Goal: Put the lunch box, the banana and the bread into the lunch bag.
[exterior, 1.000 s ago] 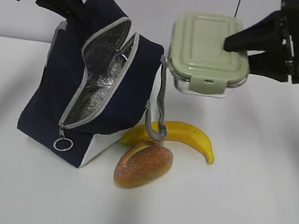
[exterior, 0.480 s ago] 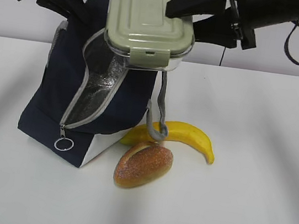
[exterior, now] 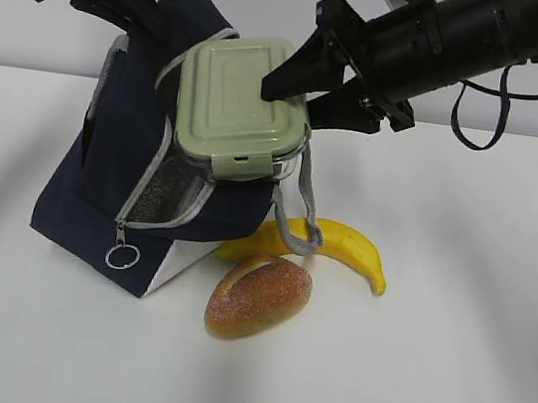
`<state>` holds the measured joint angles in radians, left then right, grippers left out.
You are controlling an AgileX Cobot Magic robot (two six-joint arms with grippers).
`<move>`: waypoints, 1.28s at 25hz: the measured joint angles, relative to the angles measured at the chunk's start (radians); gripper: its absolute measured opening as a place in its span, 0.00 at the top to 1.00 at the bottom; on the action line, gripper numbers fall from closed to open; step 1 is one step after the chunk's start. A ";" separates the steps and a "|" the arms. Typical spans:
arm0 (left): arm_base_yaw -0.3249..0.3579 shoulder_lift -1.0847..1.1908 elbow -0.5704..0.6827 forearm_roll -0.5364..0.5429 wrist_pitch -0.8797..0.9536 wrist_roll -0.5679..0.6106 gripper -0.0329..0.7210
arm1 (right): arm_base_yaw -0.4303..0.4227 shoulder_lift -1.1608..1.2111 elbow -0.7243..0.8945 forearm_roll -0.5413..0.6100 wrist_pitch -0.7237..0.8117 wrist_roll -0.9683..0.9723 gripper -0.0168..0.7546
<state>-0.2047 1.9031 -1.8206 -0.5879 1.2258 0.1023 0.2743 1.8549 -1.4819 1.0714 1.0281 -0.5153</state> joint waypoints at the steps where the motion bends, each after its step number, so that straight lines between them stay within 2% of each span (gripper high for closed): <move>1: 0.000 0.000 0.000 -0.004 -0.001 0.000 0.98 | 0.000 0.007 0.000 -0.011 -0.016 0.003 0.42; 6: 0.000 0.000 0.000 -0.030 -0.020 -0.003 0.98 | 0.015 0.013 -0.007 -0.027 -0.122 0.009 0.43; 13: 0.000 0.000 0.000 -0.048 -0.030 -0.004 0.98 | 0.080 0.095 -0.039 -0.045 -0.170 0.020 0.43; 24: 0.000 0.000 0.000 -0.050 -0.053 -0.006 0.98 | 0.197 0.255 -0.221 -0.053 -0.284 0.048 0.43; 32: 0.000 0.000 0.000 -0.050 -0.072 -0.006 0.98 | 0.214 0.334 -0.250 -0.065 -0.308 0.050 0.43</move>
<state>-0.2047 1.9031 -1.8206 -0.6378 1.1533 0.0967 0.4885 2.1886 -1.7321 1.0061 0.7202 -0.4653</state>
